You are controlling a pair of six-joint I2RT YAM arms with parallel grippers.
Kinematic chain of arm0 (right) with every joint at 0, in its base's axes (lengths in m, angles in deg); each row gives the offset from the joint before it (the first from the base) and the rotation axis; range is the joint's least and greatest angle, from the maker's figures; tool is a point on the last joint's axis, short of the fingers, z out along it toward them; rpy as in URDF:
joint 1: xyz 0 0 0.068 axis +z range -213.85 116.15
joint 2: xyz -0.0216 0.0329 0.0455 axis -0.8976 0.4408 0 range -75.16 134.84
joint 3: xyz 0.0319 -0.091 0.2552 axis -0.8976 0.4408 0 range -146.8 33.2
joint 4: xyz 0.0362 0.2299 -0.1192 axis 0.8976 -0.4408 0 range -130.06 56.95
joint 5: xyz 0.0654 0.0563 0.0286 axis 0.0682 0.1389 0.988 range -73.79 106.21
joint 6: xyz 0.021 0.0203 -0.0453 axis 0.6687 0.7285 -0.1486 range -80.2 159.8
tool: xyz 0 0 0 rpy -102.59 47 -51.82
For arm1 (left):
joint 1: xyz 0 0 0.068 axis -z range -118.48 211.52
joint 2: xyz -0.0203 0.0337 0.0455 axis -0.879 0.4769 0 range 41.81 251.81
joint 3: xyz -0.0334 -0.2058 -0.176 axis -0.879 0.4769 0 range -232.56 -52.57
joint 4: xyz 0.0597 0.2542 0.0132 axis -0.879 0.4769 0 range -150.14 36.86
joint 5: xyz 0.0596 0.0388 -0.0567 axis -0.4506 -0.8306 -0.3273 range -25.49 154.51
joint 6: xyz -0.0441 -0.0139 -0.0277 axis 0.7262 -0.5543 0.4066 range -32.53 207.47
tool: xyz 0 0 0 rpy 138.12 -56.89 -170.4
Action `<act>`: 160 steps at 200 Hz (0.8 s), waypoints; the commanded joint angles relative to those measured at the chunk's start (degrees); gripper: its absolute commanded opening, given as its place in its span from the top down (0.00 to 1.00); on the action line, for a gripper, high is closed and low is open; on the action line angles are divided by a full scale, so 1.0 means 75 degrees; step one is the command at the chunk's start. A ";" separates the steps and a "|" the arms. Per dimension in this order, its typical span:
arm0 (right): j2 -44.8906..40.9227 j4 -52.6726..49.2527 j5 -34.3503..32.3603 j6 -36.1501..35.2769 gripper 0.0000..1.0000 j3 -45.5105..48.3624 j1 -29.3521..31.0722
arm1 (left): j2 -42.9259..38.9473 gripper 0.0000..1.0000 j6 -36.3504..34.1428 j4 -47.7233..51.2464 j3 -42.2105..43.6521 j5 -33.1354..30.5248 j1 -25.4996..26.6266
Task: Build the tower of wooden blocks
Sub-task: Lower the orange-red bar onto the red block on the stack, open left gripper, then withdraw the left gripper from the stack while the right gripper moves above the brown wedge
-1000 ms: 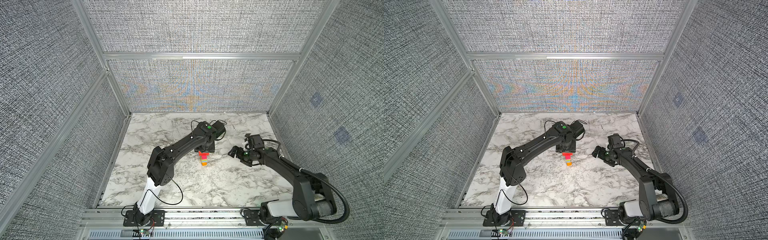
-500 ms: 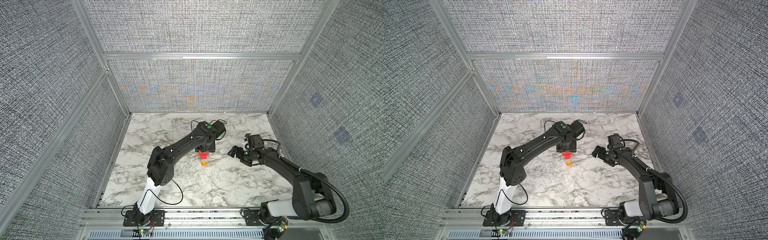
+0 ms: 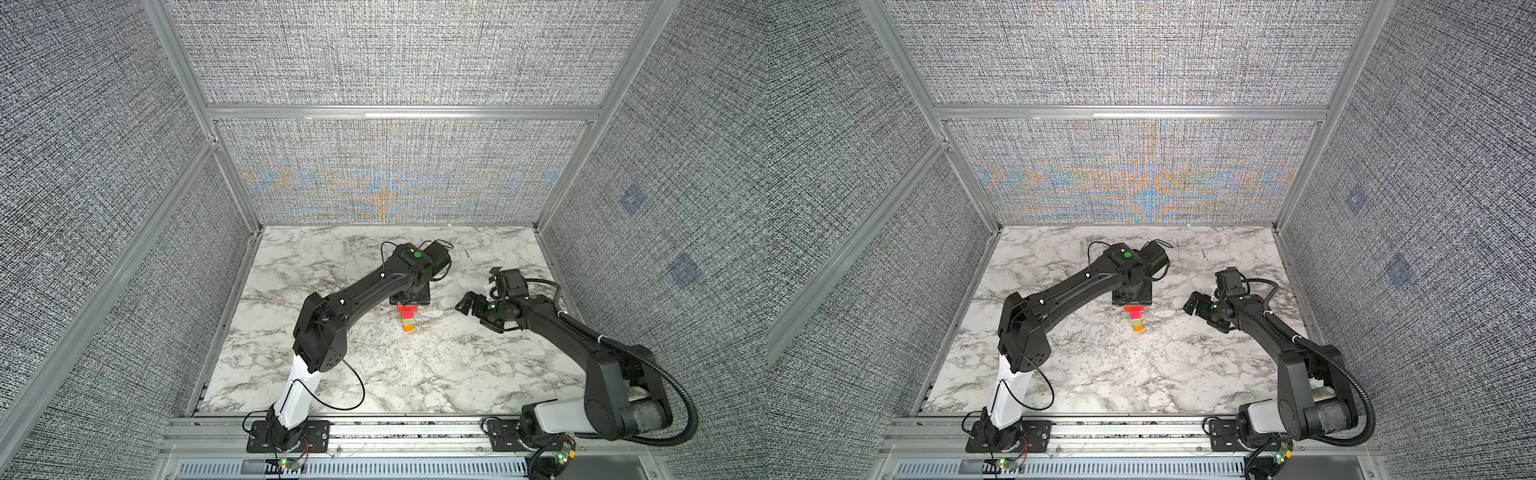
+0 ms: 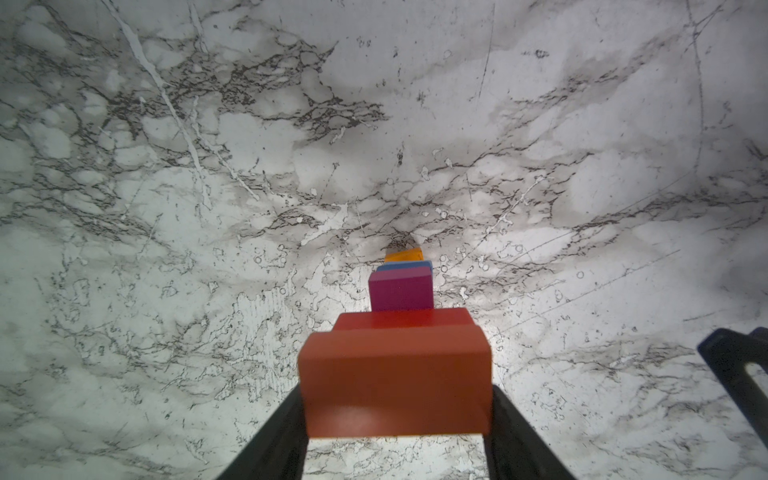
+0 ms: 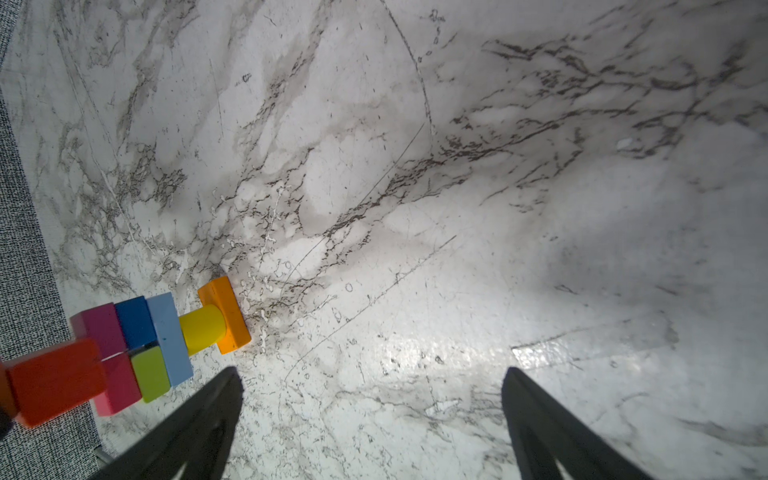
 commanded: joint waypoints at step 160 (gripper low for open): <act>-0.0044 -0.0828 -0.0715 -0.0435 0.07 -0.0669 -0.0905 | -0.1824 0.01 -0.0734 -0.0153 0.0589 -0.0260 -0.0322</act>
